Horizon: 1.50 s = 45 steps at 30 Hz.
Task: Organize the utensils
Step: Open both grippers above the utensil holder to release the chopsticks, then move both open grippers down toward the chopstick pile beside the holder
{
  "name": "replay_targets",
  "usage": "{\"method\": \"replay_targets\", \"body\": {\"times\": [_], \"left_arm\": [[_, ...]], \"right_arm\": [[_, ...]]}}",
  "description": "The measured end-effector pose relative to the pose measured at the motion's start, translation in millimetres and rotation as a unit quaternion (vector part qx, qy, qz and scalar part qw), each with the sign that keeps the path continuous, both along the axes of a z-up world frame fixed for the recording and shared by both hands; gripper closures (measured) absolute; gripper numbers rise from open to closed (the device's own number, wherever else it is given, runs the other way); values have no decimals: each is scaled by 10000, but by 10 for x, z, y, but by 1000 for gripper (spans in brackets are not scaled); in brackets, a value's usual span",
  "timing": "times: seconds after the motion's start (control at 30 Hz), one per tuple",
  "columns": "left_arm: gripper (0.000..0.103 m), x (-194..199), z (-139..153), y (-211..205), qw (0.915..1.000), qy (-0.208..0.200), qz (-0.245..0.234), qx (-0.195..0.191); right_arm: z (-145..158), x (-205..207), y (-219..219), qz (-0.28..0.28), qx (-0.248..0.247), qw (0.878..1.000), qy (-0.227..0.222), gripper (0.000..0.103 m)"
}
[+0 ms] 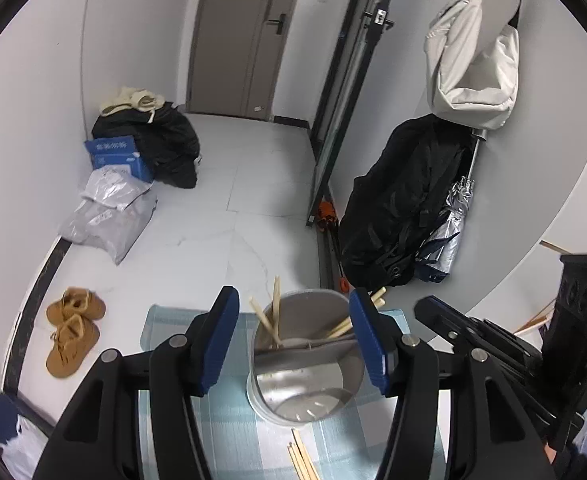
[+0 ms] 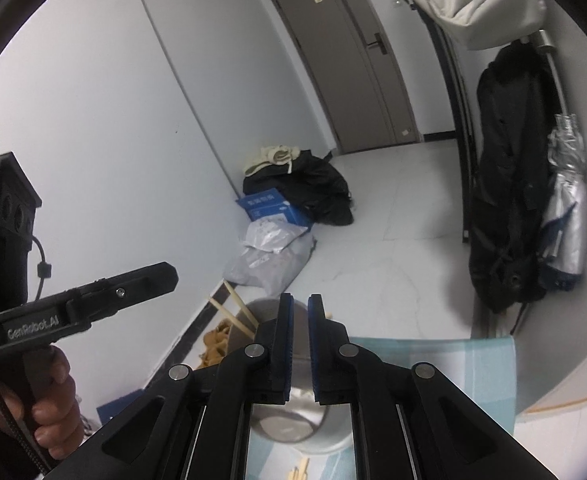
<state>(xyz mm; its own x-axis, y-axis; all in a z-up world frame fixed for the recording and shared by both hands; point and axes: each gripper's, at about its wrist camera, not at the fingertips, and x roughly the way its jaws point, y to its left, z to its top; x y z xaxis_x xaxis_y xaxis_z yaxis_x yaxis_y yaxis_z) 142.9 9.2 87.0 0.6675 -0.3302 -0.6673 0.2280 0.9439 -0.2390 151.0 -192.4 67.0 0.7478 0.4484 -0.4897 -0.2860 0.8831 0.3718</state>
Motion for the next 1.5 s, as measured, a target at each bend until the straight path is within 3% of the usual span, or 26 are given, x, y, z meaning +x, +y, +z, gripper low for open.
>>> {"method": "replay_targets", "body": {"times": [0.13,0.3,0.47,0.53,0.63,0.77,0.87,1.3,1.5], "left_arm": [[49,-179,40,-28,9996,-162,140,171],[32,-443,101,-26,9983,-414,327,231],[23,-694,117,-21,9962,-645,509,272],[20,-773,95,-11,9950,-701,653,289],[19,-908,28,-2,9939,-741,765,298],[17,-1045,-60,-6,9937,-704,813,325],[11,-1156,-130,1,9928,-716,889,365],[10,-1367,-593,71,9916,-711,1002,394],[10,-1259,-908,79,9919,-340,1135,466]], "right_arm": [[14,-181,-73,-94,-20,10000,-20,90],[82,-483,-149,-207,-5,9995,-219,72],[93,-758,-177,-245,-15,9992,-324,66],[79,-874,-184,-295,-47,9990,-344,53],[51,-1035,-195,-353,-68,9986,-397,45],[-18,-1214,-210,-309,-14,9988,-374,43],[-77,-1341,-206,-352,-95,9984,-423,40],[-496,-1633,-73,-370,-308,9986,-216,24],[-770,-1679,21,-281,-576,9979,43,23]]}}
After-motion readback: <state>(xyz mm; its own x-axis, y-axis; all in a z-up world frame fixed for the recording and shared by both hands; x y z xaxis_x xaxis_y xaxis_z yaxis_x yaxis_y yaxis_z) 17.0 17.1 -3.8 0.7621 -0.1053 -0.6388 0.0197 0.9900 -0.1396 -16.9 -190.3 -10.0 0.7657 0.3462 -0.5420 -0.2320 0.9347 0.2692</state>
